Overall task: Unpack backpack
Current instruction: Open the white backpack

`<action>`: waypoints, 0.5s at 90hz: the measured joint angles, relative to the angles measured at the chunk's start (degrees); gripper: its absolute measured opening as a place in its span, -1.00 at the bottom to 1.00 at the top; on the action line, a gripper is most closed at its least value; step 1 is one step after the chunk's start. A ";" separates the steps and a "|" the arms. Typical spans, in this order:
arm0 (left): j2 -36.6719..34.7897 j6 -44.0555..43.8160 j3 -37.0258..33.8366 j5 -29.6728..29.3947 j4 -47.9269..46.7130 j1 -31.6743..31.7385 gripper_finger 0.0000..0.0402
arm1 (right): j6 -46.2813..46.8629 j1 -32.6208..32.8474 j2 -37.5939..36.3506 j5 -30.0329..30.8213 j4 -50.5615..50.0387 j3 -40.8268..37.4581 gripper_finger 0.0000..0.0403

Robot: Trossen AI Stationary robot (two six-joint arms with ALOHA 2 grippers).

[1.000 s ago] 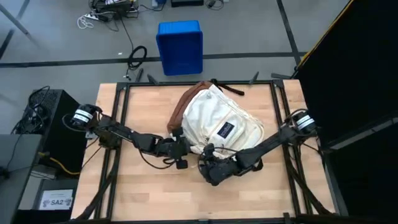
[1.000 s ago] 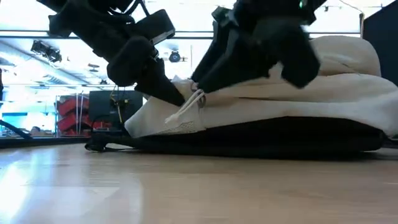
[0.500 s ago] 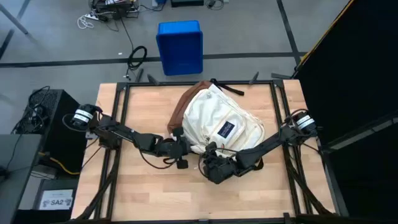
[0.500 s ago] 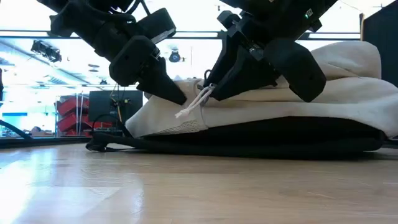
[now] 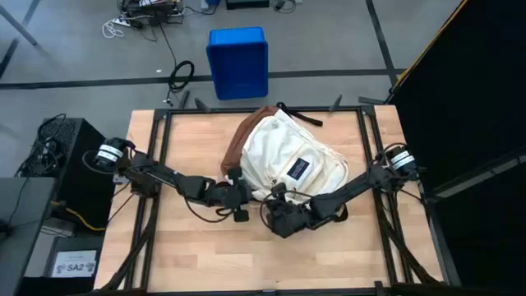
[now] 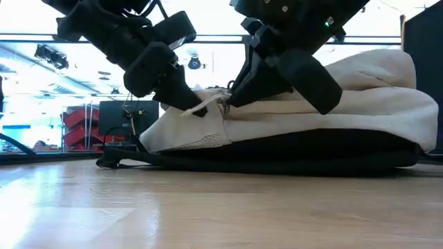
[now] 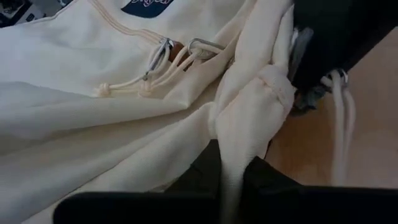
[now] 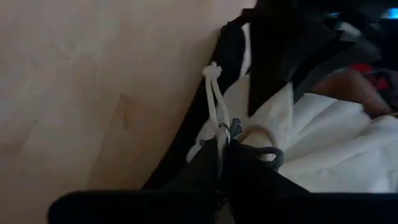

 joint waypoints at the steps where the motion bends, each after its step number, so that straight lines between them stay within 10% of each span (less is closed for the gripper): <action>1: -0.01 0.00 0.00 0.02 -0.13 0.00 -1.00 | 0.00 0.10 0.00 0.34 0.20 0.00 -1.00; 45: -0.10 -0.66 0.13 -2.86 -13.91 -0.07 -1.00 | 19.20 8.03 -0.87 8.69 -13.31 -0.01 -1.00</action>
